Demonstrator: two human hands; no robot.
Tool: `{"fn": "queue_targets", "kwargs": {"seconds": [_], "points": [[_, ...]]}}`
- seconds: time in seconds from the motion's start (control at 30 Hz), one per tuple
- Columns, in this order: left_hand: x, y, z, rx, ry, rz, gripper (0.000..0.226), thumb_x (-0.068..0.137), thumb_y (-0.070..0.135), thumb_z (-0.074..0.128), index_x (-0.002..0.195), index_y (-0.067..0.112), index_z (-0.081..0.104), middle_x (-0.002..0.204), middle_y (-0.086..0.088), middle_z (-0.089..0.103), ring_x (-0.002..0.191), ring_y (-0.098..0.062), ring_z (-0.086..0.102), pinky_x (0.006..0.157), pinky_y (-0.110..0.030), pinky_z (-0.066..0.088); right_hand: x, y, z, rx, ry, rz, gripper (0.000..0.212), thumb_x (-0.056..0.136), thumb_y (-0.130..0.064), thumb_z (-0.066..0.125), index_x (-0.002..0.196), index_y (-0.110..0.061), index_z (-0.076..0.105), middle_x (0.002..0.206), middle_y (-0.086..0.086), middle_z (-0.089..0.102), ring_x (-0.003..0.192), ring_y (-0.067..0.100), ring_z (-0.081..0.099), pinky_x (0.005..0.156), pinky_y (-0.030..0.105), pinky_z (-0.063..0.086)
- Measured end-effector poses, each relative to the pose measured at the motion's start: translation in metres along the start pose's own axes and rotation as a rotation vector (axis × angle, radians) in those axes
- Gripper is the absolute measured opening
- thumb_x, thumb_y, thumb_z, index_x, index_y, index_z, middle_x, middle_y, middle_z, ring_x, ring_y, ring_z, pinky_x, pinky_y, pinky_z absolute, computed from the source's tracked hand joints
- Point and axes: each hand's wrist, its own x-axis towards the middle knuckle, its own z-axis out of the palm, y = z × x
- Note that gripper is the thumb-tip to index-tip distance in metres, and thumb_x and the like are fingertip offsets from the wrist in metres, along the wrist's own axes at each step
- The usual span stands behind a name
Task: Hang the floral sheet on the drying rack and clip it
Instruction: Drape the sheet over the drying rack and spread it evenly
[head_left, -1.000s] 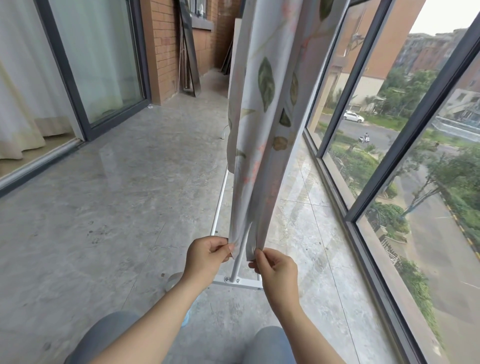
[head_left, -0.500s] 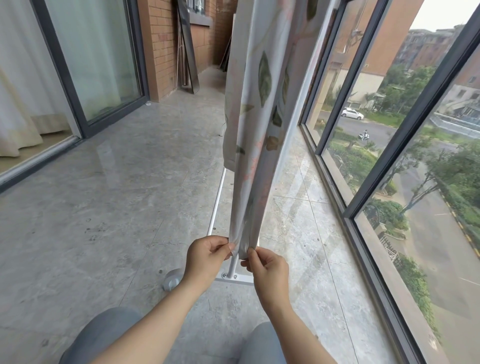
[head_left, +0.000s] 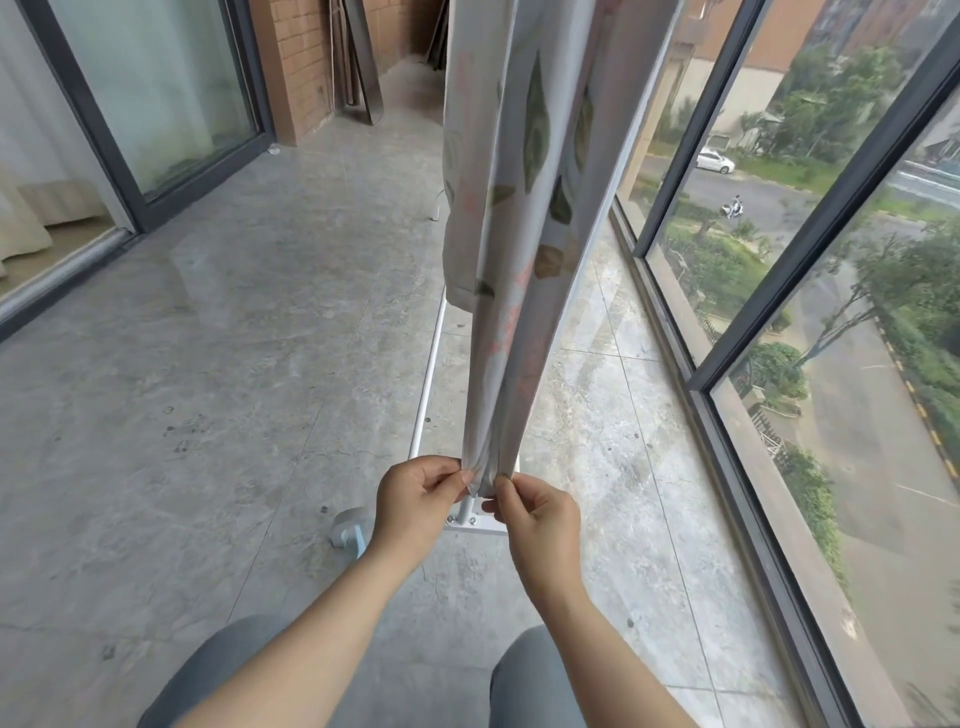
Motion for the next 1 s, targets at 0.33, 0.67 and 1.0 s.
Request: {"fn": "queue_targets", "kwargs": {"seconds": [0.33, 0.67, 1.0], "points": [[0.004, 0.006, -0.008, -0.009, -0.044, 0.043, 0.005, 0.082, 0.012, 0.072, 0.086, 0.014, 0.075, 0.081, 0.001, 0.075, 0.08, -0.012, 0.071, 0.08, -0.024, 0.055, 0.01, -0.016, -0.012, 0.044, -0.034, 0.004, 0.019, 0.092, -0.016, 0.061, 0.078, -0.008, 0.073, 0.071, 0.009, 0.071, 0.073, 0.008, 0.07, 0.068, 0.026, 0.053], [-0.023, -0.008, -0.01, 0.125, 0.022, -0.123, 0.014, 0.08, 0.013, 0.074, 0.09, 0.019, 0.067, 0.09, 0.003, 0.071, 0.083, -0.008, 0.066, 0.069, -0.011, 0.049, -0.013, 0.01, -0.048, -0.044, 0.062, 0.106, 0.012, 0.088, -0.023, 0.068, 0.098, -0.029, 0.069, 0.09, -0.012, 0.07, 0.081, 0.005, 0.066, 0.066, 0.032, 0.056], [-0.028, 0.029, 0.001, 0.212, -0.086, -0.145, 0.009, 0.083, 0.009, 0.071, 0.091, 0.013, 0.07, 0.084, 0.006, 0.07, 0.07, 0.006, 0.061, 0.067, -0.006, 0.046, -0.015, -0.013, -0.077, -0.1, 0.096, 0.206, 0.011, 0.09, -0.02, 0.064, 0.099, -0.025, 0.069, 0.091, -0.008, 0.071, 0.083, 0.01, 0.068, 0.075, 0.026, 0.054]]}}
